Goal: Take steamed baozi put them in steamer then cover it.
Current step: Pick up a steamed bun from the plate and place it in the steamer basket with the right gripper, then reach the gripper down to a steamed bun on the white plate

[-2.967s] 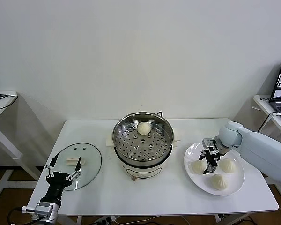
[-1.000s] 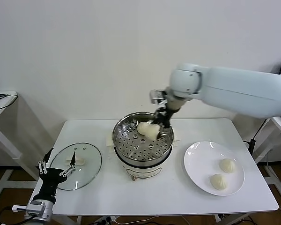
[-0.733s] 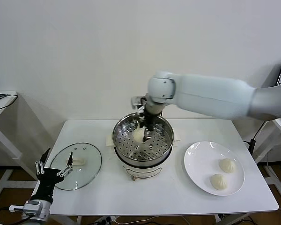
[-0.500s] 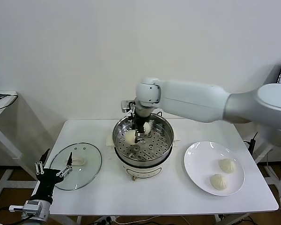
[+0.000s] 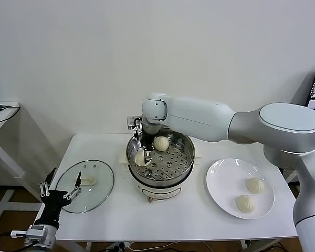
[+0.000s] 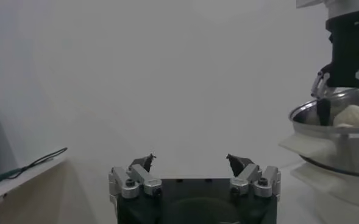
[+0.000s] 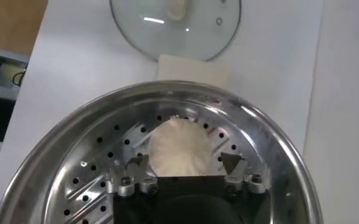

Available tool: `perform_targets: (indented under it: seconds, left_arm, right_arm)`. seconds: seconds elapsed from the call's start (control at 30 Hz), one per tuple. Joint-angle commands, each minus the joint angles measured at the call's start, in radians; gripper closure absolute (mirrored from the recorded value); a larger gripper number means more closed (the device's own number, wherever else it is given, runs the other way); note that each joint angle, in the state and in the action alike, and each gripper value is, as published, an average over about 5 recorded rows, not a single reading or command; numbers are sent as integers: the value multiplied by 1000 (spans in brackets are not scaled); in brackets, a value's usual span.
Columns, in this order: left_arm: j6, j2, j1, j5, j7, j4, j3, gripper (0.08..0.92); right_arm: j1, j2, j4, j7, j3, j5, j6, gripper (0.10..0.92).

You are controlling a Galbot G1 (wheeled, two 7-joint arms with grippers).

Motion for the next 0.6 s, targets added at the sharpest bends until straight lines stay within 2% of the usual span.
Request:
perform_targets:
  seconds: [0.03, 0.27, 0.47, 0.6]
  left_arm:
    - [1, -1, 5, 6, -4, -12, 14, 177]
    - [-3, -2, 11, 27, -9, -29, 48, 177]
    - [-3, -3, 12, 30, -11, -34, 53, 177]
    - [-5, -5, 16, 32, -12, -36, 54, 177]
  right_arm:
    - [170, -233, 183, -47, -17, 64, 9, 203]
    - [352, -604, 397, -161, -107, 30, 86, 203]
    - [298, -855, 473, -240, -142, -153, 187, 203]
    - [145, -967, 482, -254, -74, -268, 234, 203]
